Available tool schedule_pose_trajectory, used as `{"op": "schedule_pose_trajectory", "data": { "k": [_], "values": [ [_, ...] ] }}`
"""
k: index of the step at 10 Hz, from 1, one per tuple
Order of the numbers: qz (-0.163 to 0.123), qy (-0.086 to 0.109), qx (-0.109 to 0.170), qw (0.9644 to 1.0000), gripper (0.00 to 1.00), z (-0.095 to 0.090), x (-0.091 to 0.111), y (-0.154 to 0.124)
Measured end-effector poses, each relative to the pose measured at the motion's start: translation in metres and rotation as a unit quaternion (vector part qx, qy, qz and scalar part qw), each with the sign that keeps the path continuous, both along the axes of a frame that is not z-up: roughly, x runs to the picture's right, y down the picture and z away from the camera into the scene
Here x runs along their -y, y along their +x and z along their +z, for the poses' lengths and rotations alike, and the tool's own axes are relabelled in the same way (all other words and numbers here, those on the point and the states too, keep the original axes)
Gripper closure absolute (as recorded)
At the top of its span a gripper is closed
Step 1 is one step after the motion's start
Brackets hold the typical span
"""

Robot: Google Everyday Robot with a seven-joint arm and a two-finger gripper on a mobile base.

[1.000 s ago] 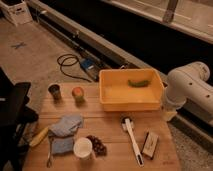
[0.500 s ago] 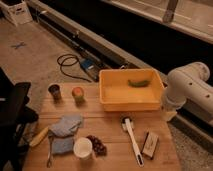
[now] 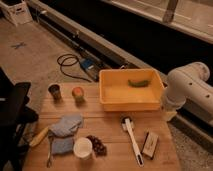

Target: Place grapes in table surface

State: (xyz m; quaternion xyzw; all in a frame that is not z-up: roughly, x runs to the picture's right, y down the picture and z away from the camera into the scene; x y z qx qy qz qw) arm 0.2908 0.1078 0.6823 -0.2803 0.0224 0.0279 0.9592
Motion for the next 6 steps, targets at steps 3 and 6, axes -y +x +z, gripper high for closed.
{"op": "schedule_pose_trajectory", "data": {
  "k": [3,6],
  "values": [
    [0.000,0.000,0.000,1.0000,0.35,0.0000,0.0000,0.0000],
    [-0.005,0.000,0.004,1.0000,0.35,0.0004,0.0008,0.0002]
  ]
}}
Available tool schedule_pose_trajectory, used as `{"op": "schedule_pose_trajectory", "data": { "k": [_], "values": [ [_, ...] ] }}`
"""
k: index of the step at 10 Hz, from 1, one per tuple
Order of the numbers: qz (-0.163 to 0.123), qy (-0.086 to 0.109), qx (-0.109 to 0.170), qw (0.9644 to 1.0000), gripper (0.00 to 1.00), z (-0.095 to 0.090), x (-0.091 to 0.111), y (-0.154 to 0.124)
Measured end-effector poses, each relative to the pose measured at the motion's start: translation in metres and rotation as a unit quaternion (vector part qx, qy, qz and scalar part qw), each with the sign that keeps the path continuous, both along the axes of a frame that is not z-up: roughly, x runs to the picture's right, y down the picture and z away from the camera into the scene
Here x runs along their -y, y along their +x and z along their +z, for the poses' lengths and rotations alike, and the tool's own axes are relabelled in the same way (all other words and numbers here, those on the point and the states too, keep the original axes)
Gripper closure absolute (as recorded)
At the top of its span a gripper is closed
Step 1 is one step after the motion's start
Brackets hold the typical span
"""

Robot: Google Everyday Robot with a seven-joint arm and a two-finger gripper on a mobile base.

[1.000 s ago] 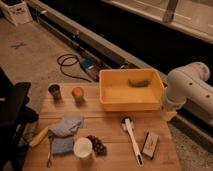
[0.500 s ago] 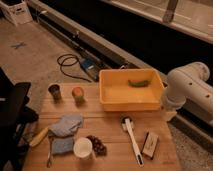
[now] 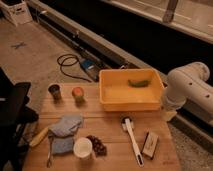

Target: Place grapes in table surface

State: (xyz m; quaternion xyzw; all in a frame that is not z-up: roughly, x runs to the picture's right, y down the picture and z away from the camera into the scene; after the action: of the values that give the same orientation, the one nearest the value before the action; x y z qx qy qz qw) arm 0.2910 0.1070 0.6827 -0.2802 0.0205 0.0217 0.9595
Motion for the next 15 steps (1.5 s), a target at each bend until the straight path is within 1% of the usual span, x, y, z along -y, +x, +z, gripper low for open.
{"op": "schedule_pose_trajectory", "data": {
  "k": [1,3,4,6,7,8,9,10,11,12,13,14,15],
  "values": [
    [-0.005,-0.002,0.013,0.9999,0.35,0.001,-0.001,-0.003],
    [-0.015,-0.007,0.047,0.9988,0.35,-0.002,-0.003,-0.023],
    [-0.023,-0.007,0.074,0.9970,0.35,-0.004,-0.004,-0.046],
    [-0.031,-0.006,0.114,0.9930,0.35,-0.008,-0.005,-0.088],
    [-0.039,-0.007,0.137,0.9898,0.35,-0.009,-0.007,-0.114],
    [-0.050,-0.011,0.163,0.9853,0.35,-0.009,-0.010,-0.144],
    [-0.059,-0.013,0.181,0.9816,0.35,-0.009,-0.012,-0.164],
    [-0.072,-0.016,0.208,0.9753,0.35,-0.010,-0.014,-0.190],
    [-0.081,-0.018,0.228,0.9701,0.35,-0.010,-0.017,-0.208],
    [-0.091,-0.022,0.250,0.9637,0.35,-0.011,-0.021,-0.225],
    [-0.096,-0.028,0.267,0.9585,0.35,-0.010,-0.025,-0.237],
    [-0.102,-0.040,0.281,0.9535,0.35,-0.009,-0.034,-0.245],
    [-0.101,-0.041,0.280,0.9537,0.35,-0.009,-0.034,-0.244]
  ]
}}
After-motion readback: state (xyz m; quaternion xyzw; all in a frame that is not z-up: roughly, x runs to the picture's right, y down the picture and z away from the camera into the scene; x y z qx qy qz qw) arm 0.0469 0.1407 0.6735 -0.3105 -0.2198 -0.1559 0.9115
